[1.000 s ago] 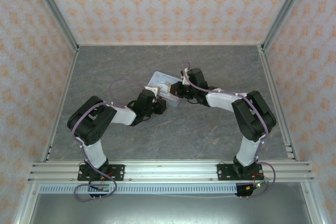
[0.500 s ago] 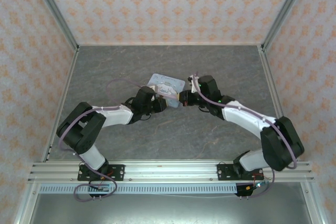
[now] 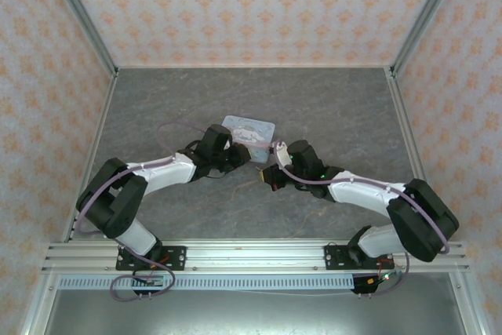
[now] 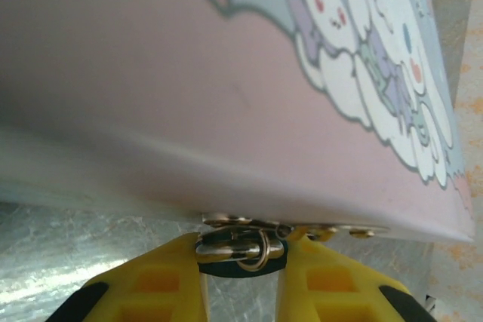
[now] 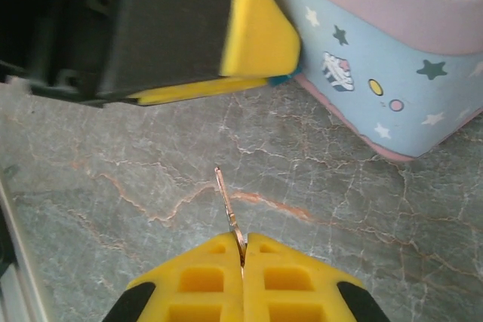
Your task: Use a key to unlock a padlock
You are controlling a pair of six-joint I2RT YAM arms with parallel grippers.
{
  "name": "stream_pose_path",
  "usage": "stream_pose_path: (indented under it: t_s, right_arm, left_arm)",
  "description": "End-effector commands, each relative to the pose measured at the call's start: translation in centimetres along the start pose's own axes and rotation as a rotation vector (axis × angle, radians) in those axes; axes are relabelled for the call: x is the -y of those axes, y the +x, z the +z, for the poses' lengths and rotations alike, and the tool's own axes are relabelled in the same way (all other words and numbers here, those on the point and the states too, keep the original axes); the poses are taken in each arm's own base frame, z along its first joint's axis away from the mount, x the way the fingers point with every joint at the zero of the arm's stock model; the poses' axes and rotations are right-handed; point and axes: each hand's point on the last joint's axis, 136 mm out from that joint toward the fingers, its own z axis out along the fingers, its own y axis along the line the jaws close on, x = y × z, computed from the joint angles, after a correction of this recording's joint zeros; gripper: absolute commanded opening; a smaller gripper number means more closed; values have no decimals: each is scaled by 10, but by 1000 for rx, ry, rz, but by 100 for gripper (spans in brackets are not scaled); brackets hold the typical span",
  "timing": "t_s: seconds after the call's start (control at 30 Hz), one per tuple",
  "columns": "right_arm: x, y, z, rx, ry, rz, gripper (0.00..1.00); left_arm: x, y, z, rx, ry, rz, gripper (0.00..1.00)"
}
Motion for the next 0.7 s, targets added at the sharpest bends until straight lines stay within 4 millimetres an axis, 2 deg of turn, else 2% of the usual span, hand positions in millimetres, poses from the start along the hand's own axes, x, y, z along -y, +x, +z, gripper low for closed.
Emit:
stream_pose_path:
  t_s: [0.0,0.67]
  right_arm:
    - [4,-6,7,39,16,-56,0]
    - [16,-14,22,63,64,-97,0]
  left_arm:
    - [26,-1,-13,-6,63,-18,13]
    - [35,5,-17,-54,69,-59,10]
